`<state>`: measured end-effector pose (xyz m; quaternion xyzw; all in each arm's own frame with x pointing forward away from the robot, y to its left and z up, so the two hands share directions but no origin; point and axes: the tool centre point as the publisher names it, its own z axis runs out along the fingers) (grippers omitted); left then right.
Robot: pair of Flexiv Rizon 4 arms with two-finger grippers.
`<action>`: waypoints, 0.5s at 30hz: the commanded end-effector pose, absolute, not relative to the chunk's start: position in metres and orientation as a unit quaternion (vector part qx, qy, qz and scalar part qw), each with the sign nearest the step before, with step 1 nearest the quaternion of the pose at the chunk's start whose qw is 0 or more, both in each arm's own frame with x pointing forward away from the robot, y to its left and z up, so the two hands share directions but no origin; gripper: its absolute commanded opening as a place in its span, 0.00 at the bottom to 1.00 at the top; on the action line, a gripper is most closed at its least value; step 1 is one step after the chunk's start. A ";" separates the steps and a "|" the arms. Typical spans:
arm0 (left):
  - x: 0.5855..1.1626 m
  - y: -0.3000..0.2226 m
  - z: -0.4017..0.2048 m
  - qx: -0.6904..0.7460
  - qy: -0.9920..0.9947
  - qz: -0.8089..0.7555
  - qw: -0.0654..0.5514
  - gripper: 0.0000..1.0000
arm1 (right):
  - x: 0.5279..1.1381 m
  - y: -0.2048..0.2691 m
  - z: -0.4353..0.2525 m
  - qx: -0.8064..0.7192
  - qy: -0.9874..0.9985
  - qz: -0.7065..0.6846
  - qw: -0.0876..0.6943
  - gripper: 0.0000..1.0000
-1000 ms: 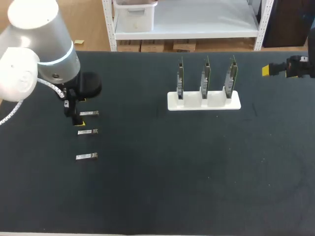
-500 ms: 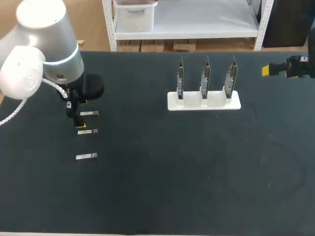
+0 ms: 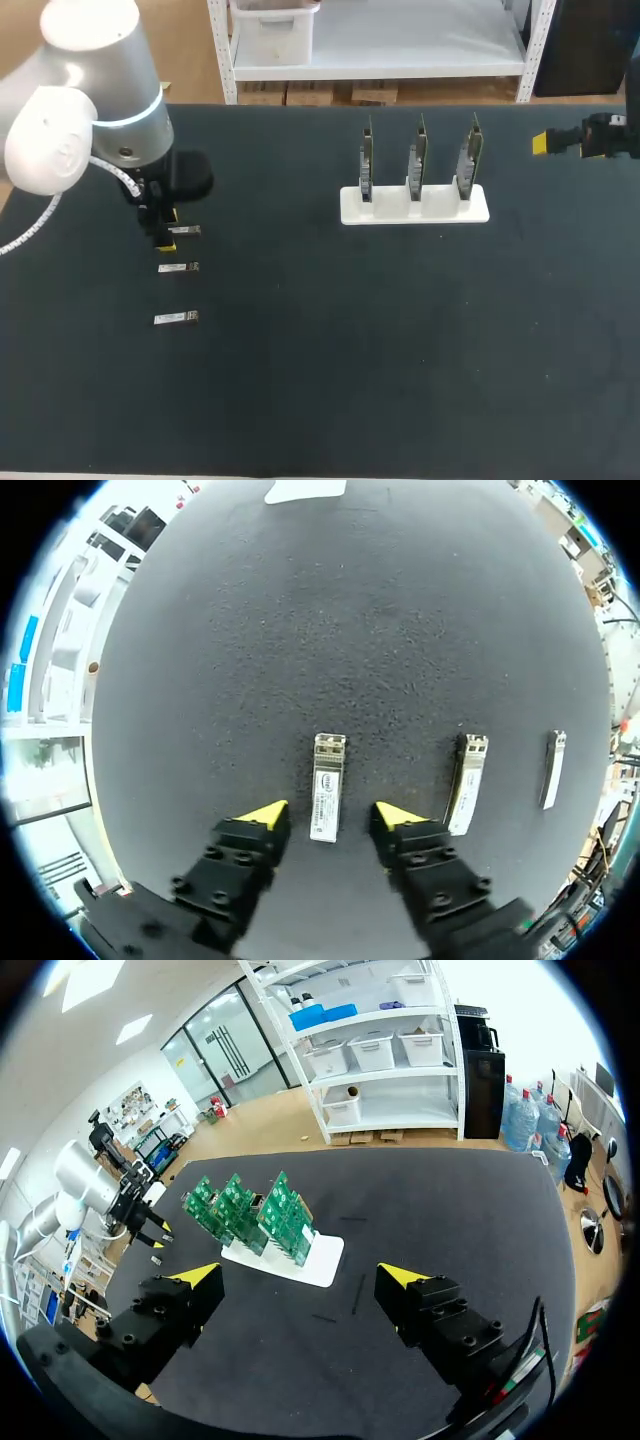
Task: Pick up the optical module with the left hand, and insert it into the network port with the right hand.
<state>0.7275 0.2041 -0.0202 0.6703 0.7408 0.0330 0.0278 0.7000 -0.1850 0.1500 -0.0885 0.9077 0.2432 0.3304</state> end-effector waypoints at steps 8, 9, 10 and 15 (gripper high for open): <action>0.733 0.207 -0.024 0.653 0.756 0.025 0.036 0.00 | 0.700 -0.185 0.150 -0.088 0.908 0.243 0.330 1.00; 0.735 0.208 -0.023 0.648 0.761 0.026 0.038 0.00 | 0.700 -0.185 0.150 -0.088 0.908 0.243 0.330 1.00; 0.736 0.210 -0.022 0.643 0.764 0.026 0.042 0.00 | 0.700 -0.185 0.150 -0.088 0.908 0.243 0.330 1.00; 0.743 0.218 -0.009 0.613 0.787 0.018 0.068 0.00 | 0.700 -0.185 0.150 -0.088 0.908 0.243 0.330 1.00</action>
